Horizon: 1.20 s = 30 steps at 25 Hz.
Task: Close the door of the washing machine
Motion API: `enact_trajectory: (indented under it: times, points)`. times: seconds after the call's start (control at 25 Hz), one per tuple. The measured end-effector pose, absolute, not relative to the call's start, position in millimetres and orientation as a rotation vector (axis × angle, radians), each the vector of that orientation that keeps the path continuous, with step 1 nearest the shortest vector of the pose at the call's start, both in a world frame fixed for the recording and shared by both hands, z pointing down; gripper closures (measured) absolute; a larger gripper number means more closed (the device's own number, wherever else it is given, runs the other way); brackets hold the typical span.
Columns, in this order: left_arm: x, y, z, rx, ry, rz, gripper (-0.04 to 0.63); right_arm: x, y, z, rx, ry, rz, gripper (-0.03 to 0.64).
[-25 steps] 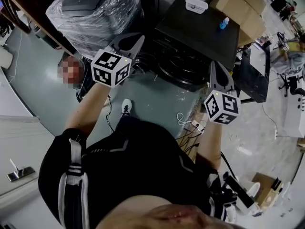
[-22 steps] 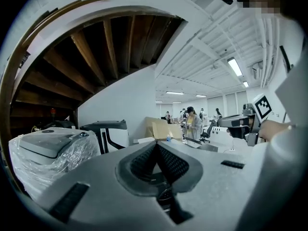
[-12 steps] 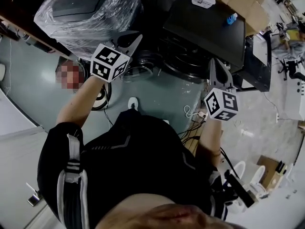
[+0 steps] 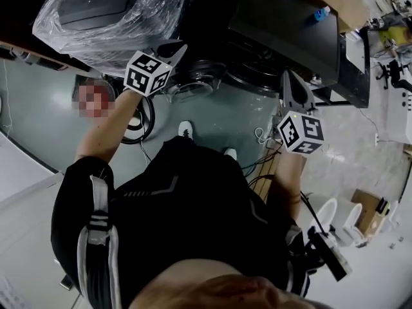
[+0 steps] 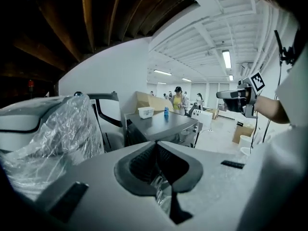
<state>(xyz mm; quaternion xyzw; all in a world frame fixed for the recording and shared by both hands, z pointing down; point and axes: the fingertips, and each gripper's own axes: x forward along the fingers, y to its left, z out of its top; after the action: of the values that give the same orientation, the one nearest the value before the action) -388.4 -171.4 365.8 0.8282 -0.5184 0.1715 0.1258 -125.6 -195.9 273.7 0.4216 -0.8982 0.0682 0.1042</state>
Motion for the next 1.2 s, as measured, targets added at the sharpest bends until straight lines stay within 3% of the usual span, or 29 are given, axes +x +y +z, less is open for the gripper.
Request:
enact_trajectory:
  times: [0.6,0.72,0.84,1.0,1.2]
  points:
    - [-430,-189,541,2.334,-1.210,0.931,0.595,-173,-200,352,1.237,-2.507,0.351,0.612]
    - [-431,-185,576,2.297,-1.121,0.975,0.525,-177,-197,370,1.222,-2.478,0.381,0.612]
    - [-433,-184,602,2.259,-1.070,1.010,0.518,-184,-194,390,1.200,-2.450,0.411,0.612]
    - [-431,-177,636,2.236,-0.950,1.095,0.433,-196,-186,410,1.148,-2.427,0.440,0.612]
    - [-437,-172,671,2.230,-0.866,1.261,0.422,-204,-179,431,1.110,-2.401,0.465,0.612]
